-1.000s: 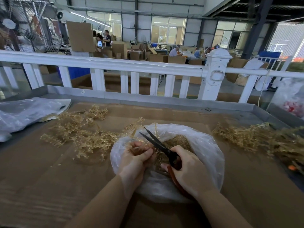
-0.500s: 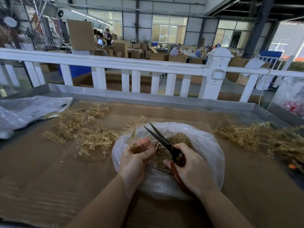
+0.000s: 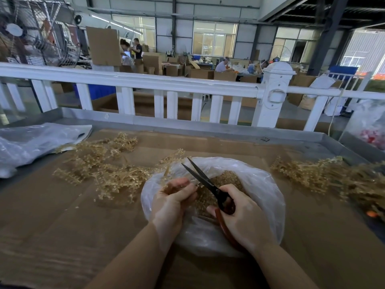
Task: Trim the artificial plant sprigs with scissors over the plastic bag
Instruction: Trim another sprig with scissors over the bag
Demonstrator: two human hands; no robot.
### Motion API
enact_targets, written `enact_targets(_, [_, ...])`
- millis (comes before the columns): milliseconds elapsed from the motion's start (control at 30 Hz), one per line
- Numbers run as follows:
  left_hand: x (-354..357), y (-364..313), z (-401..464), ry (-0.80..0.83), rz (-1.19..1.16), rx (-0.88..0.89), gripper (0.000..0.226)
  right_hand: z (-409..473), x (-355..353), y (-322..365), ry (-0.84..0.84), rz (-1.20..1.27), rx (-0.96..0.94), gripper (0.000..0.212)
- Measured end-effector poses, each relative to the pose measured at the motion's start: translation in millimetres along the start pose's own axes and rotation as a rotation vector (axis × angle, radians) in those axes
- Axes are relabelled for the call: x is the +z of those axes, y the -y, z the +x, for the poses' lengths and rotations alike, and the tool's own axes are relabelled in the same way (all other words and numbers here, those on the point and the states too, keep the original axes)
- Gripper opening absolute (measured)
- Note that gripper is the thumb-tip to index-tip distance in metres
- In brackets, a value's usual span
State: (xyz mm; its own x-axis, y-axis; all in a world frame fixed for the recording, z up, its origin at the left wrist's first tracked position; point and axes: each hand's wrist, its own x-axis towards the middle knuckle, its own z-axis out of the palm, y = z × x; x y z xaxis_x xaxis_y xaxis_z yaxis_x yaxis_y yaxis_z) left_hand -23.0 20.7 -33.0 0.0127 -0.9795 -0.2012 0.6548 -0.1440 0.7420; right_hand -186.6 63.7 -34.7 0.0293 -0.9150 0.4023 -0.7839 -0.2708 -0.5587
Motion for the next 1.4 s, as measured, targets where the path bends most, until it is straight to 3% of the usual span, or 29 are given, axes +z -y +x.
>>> enact_targets(267, [4.2,-4.3,3.4,0.018,0.007,0.044,0.024,2.2,-2.9,-0.8,0.112,-0.068,-0.019,0.036])
enact_targets(700, [2.4,-5.6,5.5,-0.007,-0.143,0.023,0.028,-0.1,-1.1,-0.3,0.108,-0.143,-0.025,0.038])
enact_targets(1067, [4.0,-4.3,5.8,-0.103,-0.066,0.016,0.024,0.9,1.4,-0.7,0.111,-0.196,-0.071,0.039])
enact_targets(1400, [5.1,0.7,2.6,-0.075,0.036,0.053,0.029,3.0,-1.9,0.4,0.138,-0.168,-0.073,0.036])
